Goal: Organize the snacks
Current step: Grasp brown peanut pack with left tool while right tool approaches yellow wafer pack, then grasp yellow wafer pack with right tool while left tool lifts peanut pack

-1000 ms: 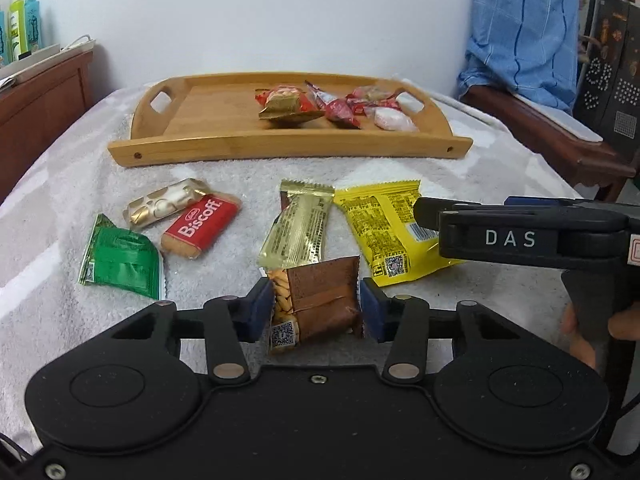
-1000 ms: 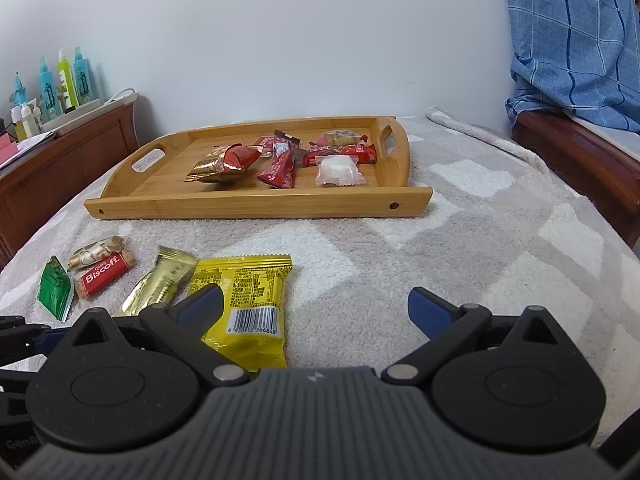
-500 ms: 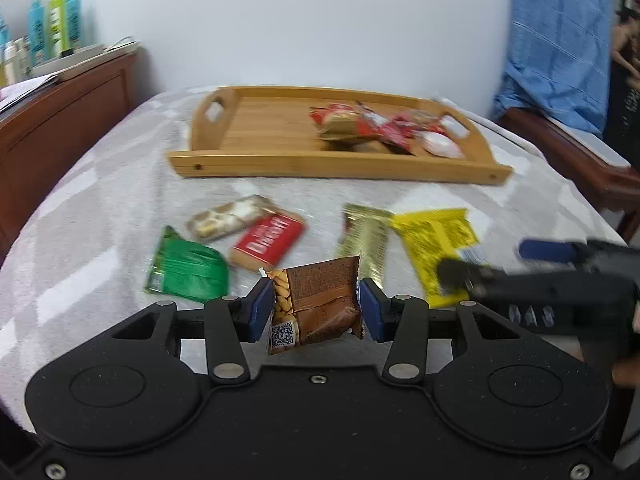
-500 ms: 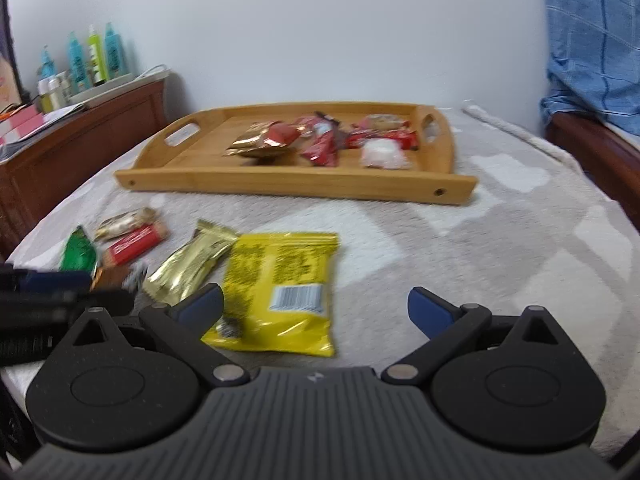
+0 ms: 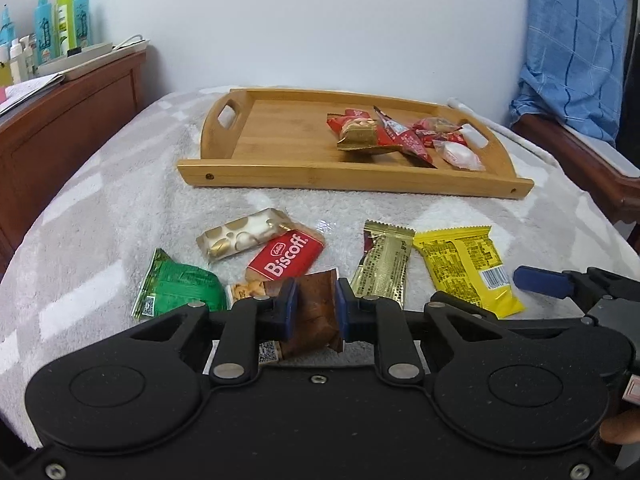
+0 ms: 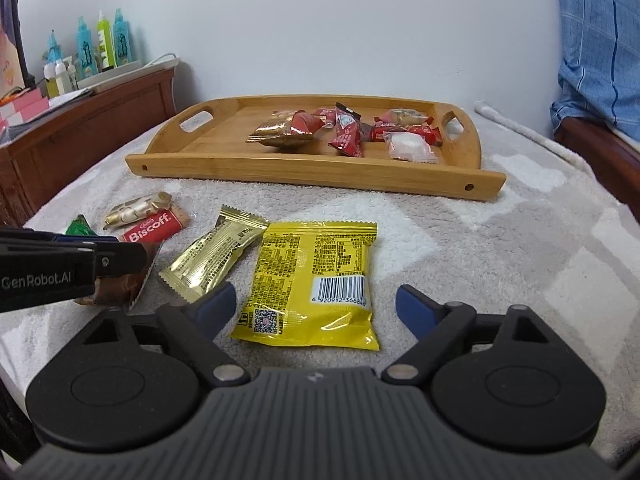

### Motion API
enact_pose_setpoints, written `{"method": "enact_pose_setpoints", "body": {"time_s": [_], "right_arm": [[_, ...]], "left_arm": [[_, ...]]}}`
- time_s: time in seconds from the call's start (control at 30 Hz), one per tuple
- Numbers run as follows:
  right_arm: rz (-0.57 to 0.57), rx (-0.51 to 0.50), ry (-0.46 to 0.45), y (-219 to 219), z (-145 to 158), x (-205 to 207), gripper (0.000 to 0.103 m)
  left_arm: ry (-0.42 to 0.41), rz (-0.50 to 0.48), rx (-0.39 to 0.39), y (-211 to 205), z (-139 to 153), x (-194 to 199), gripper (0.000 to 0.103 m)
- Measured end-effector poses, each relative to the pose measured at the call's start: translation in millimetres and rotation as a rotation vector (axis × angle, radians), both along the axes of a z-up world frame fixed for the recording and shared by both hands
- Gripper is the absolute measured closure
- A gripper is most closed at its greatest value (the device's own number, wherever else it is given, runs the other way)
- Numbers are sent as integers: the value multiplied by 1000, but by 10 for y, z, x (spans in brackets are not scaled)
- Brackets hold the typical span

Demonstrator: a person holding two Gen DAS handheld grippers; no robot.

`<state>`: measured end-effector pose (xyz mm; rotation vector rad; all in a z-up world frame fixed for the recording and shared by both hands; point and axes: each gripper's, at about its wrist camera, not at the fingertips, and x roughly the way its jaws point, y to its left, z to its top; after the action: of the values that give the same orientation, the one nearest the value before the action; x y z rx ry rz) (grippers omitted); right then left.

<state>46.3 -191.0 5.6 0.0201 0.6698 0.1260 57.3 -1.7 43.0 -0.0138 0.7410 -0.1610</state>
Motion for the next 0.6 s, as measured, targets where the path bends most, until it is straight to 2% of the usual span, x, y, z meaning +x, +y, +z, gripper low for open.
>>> {"method": "enact_pose_setpoints", "body": {"time_s": [0.03, 0.07, 0.1, 0.13, 0.23, 0.27, 0.4, 0.47, 0.6], "right_arm": [[-2, -4, 1, 3, -5, 0, 11], [-7, -5, -2, 3, -5, -2, 12], [-12, -4, -5, 0, -4, -4, 13], [-17, -4, -7, -7, -4, -4, 16], [-59, -39, -23, -3, -3, -4, 35], [-68, -47, -28, -6, 0, -2, 37], [-83, -27, -27, -59, 4, -13, 38], [-87, -21, -30, -79, 3, -34, 38], [-99, -13, -36, -105, 3, -52, 37]], "left_arm": [[-5, 2, -4, 3, 11, -9, 83], [-18, 8, -5, 9, 20, -27, 77], [-31, 15, 2, 10, 27, -55, 64], [-39, 18, 10, 19, 30, -70, 62], [-42, 33, 29, 51, -1, -123, 58], [-33, 43, 29, 67, -23, -130, 50], [4, 87, 15, 153, -111, -135, 31], [21, 92, -1, 190, -141, -122, 24], [39, 75, -33, 182, -163, -81, 23]]}}
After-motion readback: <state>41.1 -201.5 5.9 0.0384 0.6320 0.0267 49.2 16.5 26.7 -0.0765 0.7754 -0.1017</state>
